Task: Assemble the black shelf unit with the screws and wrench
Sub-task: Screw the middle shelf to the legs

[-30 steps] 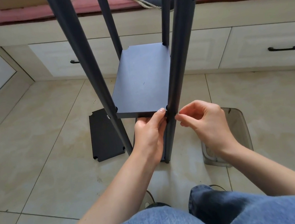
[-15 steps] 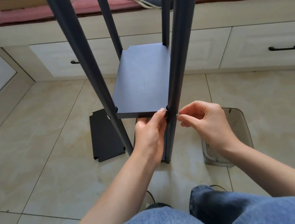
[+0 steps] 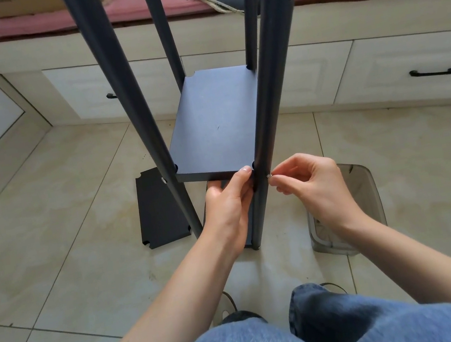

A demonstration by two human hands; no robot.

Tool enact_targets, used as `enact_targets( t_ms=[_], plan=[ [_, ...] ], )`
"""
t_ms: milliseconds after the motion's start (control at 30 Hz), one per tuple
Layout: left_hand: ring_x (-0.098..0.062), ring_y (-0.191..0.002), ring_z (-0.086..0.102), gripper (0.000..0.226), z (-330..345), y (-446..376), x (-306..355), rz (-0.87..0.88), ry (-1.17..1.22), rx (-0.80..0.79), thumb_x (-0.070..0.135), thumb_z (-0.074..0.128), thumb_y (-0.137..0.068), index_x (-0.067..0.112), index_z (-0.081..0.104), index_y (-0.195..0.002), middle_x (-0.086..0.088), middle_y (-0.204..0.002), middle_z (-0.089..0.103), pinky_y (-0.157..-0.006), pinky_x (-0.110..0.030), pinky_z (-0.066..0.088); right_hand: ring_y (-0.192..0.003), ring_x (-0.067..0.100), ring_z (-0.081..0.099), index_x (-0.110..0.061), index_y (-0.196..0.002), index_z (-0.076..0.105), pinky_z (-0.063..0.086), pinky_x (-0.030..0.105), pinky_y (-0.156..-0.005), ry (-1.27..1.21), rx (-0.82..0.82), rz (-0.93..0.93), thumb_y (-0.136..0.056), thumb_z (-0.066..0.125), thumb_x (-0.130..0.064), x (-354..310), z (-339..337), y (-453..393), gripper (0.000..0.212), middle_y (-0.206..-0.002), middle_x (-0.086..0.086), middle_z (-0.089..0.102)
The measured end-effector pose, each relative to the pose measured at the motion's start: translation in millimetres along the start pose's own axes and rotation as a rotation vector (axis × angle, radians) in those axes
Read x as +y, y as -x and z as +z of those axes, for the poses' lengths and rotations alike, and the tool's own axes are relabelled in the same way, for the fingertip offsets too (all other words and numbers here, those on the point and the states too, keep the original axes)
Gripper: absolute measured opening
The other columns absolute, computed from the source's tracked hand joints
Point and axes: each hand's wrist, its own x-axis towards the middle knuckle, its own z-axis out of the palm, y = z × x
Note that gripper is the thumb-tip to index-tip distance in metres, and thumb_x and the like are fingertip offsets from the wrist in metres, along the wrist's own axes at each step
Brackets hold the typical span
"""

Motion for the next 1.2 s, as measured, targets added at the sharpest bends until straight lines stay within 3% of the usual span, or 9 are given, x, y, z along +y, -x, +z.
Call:
enact_targets(
  t_ms=[167, 367, 600, 700, 800, 1000, 1067, 1133, 1200],
  plan=[
    [-0.029, -0.11, 0.069, 0.024, 0.1, 0.8, 1.2, 0.002, -0.007, -0.002, 0.005, 0.06, -0.097, 0.004, 0.056, -0.12, -0.022, -0.122, 0.068, -0.094, -0.029, 0.056, -0.072, 0.012, 0.07, -0.018, -0.081, 0.075, 0.057, 0.024, -0.069, -0.028, -0.016, 0.012, -0.085, 0.075, -0.015, 0.3, 1.0, -1.7, 0.005, -0.075, -0.003, 0.074],
    [-0.026, -0.107, 0.071, 0.024, -0.8, -0.2, 0.3, 0.006, -0.014, -0.006, 0.006, 0.06, -0.097, 0.006, 0.055, -0.12, -0.019, -0.121, 0.07, -0.086, -0.024, 0.058, -0.074, 0.01, 0.069, -0.023, -0.085, 0.073, 0.056, 0.03, -0.072, 0.005, -0.018, 0.031, -0.081, 0.079, -0.024, 2.5, -1.3, -6.7, 0.007, -0.078, -0.005, 0.073],
    [-0.023, -0.104, 0.072, 0.024, -2.5, -0.9, 3.3, 0.009, -0.062, -0.014, 0.008, 0.06, -0.098, 0.005, 0.057, -0.122, -0.016, -0.117, 0.072, -0.082, -0.023, 0.058, -0.113, 0.008, 0.06, -0.038, -0.137, 0.042, 0.051, 0.036, -0.099, 0.097, -0.315, -0.028, -0.091, 0.069, -0.017, -0.6, -12.4, -23.5, 0.058, -0.125, -0.007, 0.061],
    [-0.023, -0.107, 0.071, 0.031, -2.8, -0.1, 5.4, 0.0, -0.098, -0.018, 0.01, 0.059, -0.098, 0.001, 0.057, -0.128, -0.014, -0.119, 0.072, -0.089, -0.024, 0.057, -0.128, 0.016, 0.053, -0.026, -0.15, 0.03, 0.045, 0.035, -0.107, 0.008, -0.501, -0.032, -0.094, 0.062, -0.002, -1.3, -16.6, -36.8, 0.07, -0.137, 0.003, 0.056],
    [-0.023, -0.109, 0.07, 0.032, -4.3, 1.2, 10.4, -0.017, -0.133, -0.026, 0.01, 0.057, -0.099, -0.002, 0.057, -0.129, -0.016, -0.121, 0.07, -0.093, -0.026, 0.056, -0.122, 0.019, 0.06, -0.023, -0.145, 0.043, 0.047, 0.033, -0.105, -0.097, -0.589, 0.011, -0.092, 0.063, 0.002, 1.6, -19.5, -46.8, 0.062, -0.134, 0.003, 0.061],
    [-0.013, -0.105, 0.071, 0.018, -13.9, 14.5, 21.3, -0.049, -0.477, -0.009, 0.012, 0.065, -0.095, 0.009, 0.07, -0.112, -0.003, -0.106, 0.077, -0.094, -0.025, 0.054, -0.109, 0.027, 0.066, -0.035, -0.128, 0.063, 0.047, 0.049, -0.105, -0.073, -0.533, 0.061, -0.076, 0.08, -0.023, 11.9, -21.1, -58.9, 0.056, -0.123, -0.001, 0.068],
    [-0.01, -0.086, 0.074, 0.006, -18.0, 19.1, 25.7, 0.07, -0.704, 0.057, 0.013, 0.069, -0.091, 0.012, 0.073, -0.095, 0.001, -0.084, 0.078, -0.08, -0.02, 0.058, -0.111, 0.028, 0.065, -0.038, -0.126, 0.064, 0.047, 0.052, -0.104, -0.054, -0.53, 0.062, -0.07, 0.083, -0.034, 11.6, -21.0, -60.6, 0.059, -0.12, -0.003, 0.07],
    [-0.003, -0.069, 0.071, 0.005, -21.9, 22.6, 29.1, 0.353, -0.958, 0.137, 0.015, 0.071, -0.089, 0.014, 0.072, -0.084, 0.007, -0.069, 0.074, -0.07, -0.015, 0.055, -0.112, 0.026, 0.065, -0.04, -0.126, 0.064, 0.047, 0.052, -0.104, -0.04, -0.527, 0.063, -0.067, 0.083, -0.04, 11.2, -21.2, -61.0, 0.062, -0.118, -0.004, 0.07],
    [-0.003, -0.073, 0.065, 0.006, -22.4, 24.1, 33.8, 0.695, -1.168, 0.133, 0.015, 0.075, -0.086, 0.015, 0.069, -0.086, 0.013, -0.072, 0.07, -0.069, -0.014, 0.049, -0.113, 0.025, 0.064, -0.04, -0.126, 0.065, 0.047, 0.051, -0.104, -0.038, -0.526, 0.065, -0.067, 0.083, -0.039, 10.8, -21.8, -61.3, 0.062, -0.118, -0.004, 0.071]
  ],
)
